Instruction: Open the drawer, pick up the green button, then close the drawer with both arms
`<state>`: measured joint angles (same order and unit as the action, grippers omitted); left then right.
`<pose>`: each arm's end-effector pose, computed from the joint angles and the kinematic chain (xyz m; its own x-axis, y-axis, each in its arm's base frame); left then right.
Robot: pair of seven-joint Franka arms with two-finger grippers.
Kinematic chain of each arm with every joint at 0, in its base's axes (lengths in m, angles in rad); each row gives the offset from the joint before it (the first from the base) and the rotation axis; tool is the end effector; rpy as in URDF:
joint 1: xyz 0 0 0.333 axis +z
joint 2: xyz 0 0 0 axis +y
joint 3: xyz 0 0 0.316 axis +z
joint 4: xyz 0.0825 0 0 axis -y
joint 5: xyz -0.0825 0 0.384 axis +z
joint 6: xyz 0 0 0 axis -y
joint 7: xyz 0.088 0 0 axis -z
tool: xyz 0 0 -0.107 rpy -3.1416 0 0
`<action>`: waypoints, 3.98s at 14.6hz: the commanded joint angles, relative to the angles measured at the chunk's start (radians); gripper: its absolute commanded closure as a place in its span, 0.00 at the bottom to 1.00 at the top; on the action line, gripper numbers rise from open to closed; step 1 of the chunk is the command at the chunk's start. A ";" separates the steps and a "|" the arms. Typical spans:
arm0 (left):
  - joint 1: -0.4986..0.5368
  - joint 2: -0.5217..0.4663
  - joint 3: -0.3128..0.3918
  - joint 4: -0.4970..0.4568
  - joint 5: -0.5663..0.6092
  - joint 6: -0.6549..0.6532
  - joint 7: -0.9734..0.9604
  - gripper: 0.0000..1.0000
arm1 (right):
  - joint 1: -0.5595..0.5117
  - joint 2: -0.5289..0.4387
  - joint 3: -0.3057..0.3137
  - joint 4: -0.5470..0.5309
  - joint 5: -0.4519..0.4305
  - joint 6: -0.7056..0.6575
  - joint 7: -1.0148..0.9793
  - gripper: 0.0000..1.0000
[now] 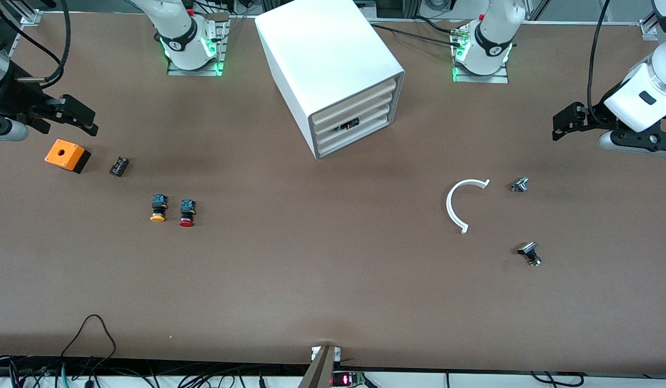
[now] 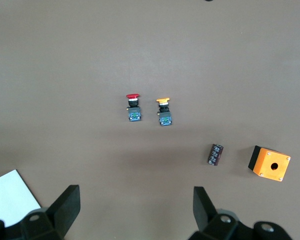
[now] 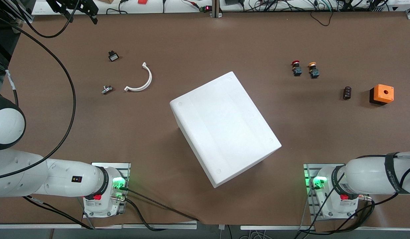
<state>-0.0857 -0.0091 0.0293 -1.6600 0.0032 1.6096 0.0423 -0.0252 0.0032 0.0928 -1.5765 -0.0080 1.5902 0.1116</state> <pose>0.5516 -0.0307 0.5907 0.9943 -0.0986 -0.0414 -0.0988 -0.9951 -0.0012 0.5561 0.0367 0.6218 0.9990 -0.0438 0.0113 -0.0439 -0.9990 0.0065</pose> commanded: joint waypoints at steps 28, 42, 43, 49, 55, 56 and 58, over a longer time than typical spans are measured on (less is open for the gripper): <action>-0.014 0.484 -0.183 -0.021 -0.592 0.029 0.362 0.00 | 0.039 0.251 0.016 -0.028 0.068 0.157 0.072 0.00; -0.017 0.529 -0.305 -0.552 -1.253 0.262 1.091 0.37 | 0.122 0.314 0.016 0.007 0.056 0.215 0.341 0.01; -0.019 0.529 -0.308 -0.561 -1.256 0.263 1.091 0.38 | 0.125 0.314 0.016 0.007 0.057 0.217 0.344 0.01; -0.034 0.531 -0.331 -0.590 -1.284 0.308 1.117 0.46 | 0.155 0.348 0.016 0.076 0.060 0.205 0.460 0.01; -0.035 0.529 -0.356 -0.606 -1.307 0.328 1.143 1.00 | 0.206 0.388 0.016 0.140 0.065 0.192 0.600 0.01; -0.035 0.531 -0.356 -0.604 -1.307 0.328 1.146 1.00 | 0.214 0.403 0.016 0.168 0.066 0.182 0.632 0.01; -0.035 0.531 -0.356 -0.604 -1.304 0.329 1.148 1.00 | 0.237 0.437 0.016 0.217 0.066 0.166 0.689 0.01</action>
<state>-0.1189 0.5570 -0.3258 -2.2333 -1.2761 1.9343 1.1777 0.1891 0.3785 0.1094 -1.4587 0.0475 1.8007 0.7352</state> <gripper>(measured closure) 0.855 0.004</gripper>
